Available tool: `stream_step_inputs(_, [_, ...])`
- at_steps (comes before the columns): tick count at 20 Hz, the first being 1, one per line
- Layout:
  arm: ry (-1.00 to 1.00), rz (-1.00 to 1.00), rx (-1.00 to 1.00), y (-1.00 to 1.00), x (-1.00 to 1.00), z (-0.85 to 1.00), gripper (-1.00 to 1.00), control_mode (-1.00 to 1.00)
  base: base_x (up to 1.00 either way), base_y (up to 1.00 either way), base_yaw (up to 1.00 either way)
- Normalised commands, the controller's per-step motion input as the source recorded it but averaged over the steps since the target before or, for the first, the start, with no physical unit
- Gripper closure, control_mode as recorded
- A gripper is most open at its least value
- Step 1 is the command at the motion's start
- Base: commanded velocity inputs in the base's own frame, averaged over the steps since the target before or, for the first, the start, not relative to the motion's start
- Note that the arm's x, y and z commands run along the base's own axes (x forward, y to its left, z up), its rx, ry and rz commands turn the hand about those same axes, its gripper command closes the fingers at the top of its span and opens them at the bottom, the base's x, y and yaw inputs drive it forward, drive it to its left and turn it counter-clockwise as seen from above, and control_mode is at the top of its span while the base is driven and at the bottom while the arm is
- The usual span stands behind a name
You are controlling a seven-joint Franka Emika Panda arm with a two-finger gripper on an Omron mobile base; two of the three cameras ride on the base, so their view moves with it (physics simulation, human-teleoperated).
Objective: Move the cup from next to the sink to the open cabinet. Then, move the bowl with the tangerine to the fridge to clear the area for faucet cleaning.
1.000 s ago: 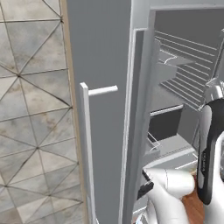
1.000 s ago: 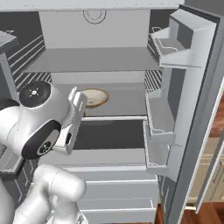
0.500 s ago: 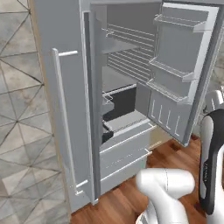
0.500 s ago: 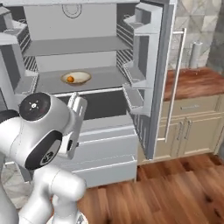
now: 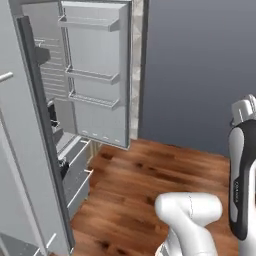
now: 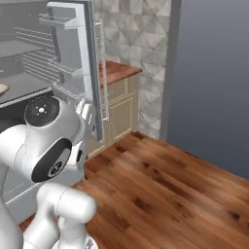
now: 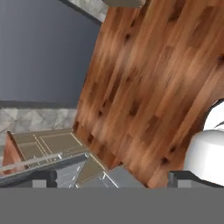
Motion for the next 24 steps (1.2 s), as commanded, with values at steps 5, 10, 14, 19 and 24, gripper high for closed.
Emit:
stream_step_inputs(5, [0.0,0.0,0.0,0.0,0.0,0.0,-1.0,1.0,0.0,-0.06,-1.0])
stream_step_inputs(10, [0.0,0.0,0.0,0.0,0.0,0.0,-1.0,1.0,0.0,-0.41,-0.97])
stream_step_inputs(14, [0.0,0.0,0.0,0.0,0.0,0.0,-1.0,1.0,0.62,-0.96,-0.65])
stream_step_inputs(19, [0.0,0.0,0.0,0.0,0.0,0.0,-1.0,1.0,1.0,-0.78,-0.1])
stream_step_inputs(24, [0.0,0.0,0.0,0.0,0.0,0.0,-1.0,1.0,1.0,-0.67,-0.01])
